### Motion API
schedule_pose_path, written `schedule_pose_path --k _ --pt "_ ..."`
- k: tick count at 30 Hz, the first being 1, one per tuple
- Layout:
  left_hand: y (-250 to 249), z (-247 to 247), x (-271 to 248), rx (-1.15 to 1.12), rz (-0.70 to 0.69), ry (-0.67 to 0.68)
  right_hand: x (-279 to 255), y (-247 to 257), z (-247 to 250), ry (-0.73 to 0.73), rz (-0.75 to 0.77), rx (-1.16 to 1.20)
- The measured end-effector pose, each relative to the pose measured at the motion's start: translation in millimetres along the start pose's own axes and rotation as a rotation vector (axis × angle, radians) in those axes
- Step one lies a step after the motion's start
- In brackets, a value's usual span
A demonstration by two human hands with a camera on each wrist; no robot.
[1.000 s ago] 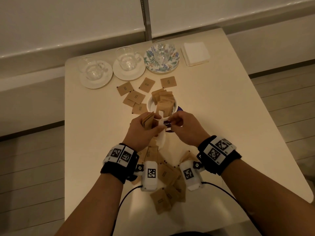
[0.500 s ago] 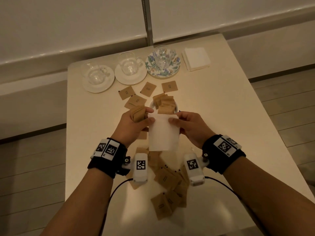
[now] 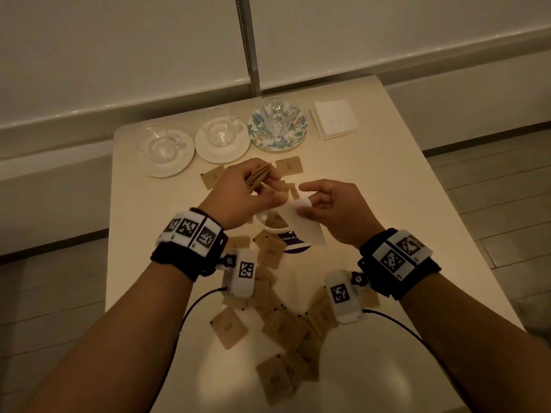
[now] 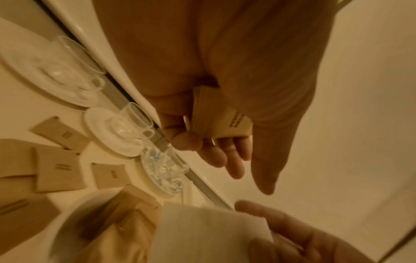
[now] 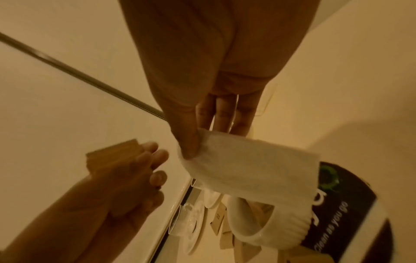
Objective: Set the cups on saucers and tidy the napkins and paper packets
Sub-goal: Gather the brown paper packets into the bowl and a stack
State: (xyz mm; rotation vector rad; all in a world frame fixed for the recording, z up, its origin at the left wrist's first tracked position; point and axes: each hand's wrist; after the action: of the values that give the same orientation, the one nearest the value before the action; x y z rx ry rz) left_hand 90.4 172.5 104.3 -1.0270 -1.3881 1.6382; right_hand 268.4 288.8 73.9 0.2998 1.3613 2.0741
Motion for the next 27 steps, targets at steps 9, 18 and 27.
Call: schedule_pose_path --k 9,18,27 --pt "-10.9 -23.6 10.8 0.090 0.013 0.108 3.7 12.9 9.3 0.041 0.124 -0.179" --pt "-11.0 -9.6 8.8 -0.032 -0.036 -0.088 -0.5 -13.1 13.4 -0.054 -0.003 -0.379" --pt "7.4 -7.7 -2.1 -0.048 -0.035 -0.224 -5.2 -14.6 18.8 -0.121 0.044 -0.171"
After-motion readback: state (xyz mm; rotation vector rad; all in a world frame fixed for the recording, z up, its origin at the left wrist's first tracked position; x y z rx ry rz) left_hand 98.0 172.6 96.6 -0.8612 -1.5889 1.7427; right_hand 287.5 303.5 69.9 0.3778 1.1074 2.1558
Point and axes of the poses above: each hand's wrist, its own x-axis towards the middle knuckle, its own z-axis out of the back of the hand, y = z × x, and after that the axes turned 15 degrees about -x, right-handed
